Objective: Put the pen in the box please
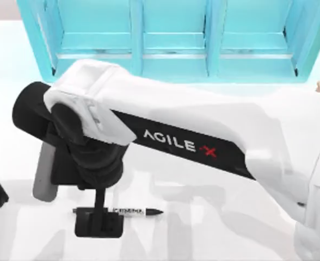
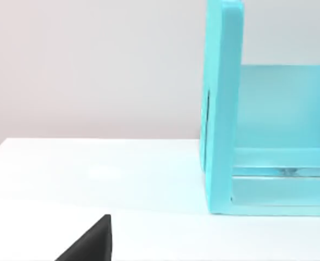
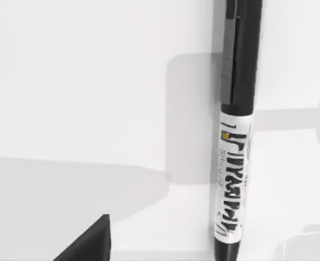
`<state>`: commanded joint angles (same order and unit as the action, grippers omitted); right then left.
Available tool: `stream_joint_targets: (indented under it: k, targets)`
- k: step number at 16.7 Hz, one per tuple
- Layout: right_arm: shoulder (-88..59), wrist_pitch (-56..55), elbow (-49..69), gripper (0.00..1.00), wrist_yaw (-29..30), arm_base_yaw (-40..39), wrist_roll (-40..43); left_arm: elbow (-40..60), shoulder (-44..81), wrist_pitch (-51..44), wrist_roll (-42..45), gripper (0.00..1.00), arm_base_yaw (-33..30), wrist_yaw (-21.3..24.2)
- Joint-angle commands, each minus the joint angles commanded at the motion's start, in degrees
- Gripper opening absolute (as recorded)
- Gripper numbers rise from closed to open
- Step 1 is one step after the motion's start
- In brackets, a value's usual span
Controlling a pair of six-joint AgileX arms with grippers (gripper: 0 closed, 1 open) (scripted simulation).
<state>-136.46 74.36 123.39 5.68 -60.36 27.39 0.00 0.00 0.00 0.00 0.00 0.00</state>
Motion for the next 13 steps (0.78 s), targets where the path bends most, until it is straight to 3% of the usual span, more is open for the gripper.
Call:
stream_joint_targets:
  k: [5,13]
  targets:
    - [-0.64,-2.37,-1.83,1.0,-0.02,0.28,0.19,0.0,0.0,0.0,0.0,1.0,0.0,0.0]
    - [-5.36,-18.13,-12.62,1.0,0.02,1.03,0.97,0.0,0.0,0.0,0.0,1.0,0.0,0.0]
